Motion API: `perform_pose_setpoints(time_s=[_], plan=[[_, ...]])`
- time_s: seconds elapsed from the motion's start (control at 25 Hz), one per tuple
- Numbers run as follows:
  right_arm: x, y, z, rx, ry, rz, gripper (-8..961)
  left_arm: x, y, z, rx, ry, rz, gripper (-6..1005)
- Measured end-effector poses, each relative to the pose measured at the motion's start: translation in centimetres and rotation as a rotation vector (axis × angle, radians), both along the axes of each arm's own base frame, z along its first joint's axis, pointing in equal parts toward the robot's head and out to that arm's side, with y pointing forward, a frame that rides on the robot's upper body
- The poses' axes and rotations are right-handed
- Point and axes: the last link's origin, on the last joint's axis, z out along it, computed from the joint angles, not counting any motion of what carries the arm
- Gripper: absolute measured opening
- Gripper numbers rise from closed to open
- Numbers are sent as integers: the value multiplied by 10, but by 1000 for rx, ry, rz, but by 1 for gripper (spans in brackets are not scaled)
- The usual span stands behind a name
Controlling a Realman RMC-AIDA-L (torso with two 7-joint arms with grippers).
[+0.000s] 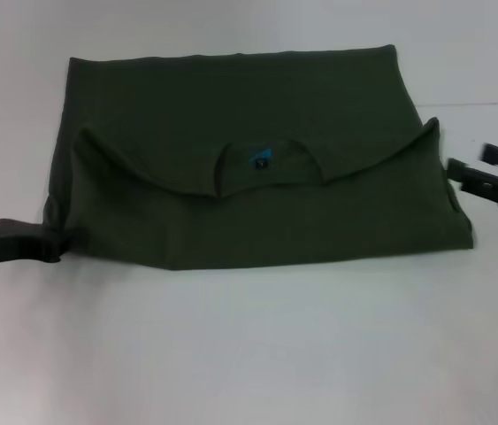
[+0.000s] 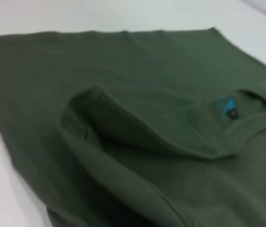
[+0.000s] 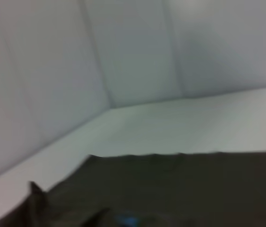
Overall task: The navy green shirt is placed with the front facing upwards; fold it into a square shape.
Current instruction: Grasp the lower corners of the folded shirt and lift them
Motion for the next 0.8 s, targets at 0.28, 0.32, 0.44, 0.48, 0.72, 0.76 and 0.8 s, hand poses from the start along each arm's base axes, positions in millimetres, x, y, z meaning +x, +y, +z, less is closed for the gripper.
perform_pose_setpoints(time_s=[0.28, 0.32, 0.44, 0.48, 0.72, 0.76, 0.8], plan=[[32, -10, 0, -37, -44, -176, 900, 8, 1, -1, 4, -38, -22, 42], [34, -11, -3, -51, -58, -192, 900, 8, 0, -1, 5, -45, -25, 42], [36, -10, -12, -82, -93, -214, 900, 10, 0, -1, 5, -60, -33, 42], [36, -10, -15, -87, -102, -221, 899, 10, 0, -1, 7, -62, -33, 43], [38, -7, -24, -102, -103, -246, 899, 10, -1, 0, 8, -69, -33, 42], [38, -6, -24, -101, -106, -248, 899, 10, -1, 0, 9, -69, -33, 42], [38, -5, -24, -100, -108, -249, 899, 10, -1, 0, 9, -69, -32, 42]])
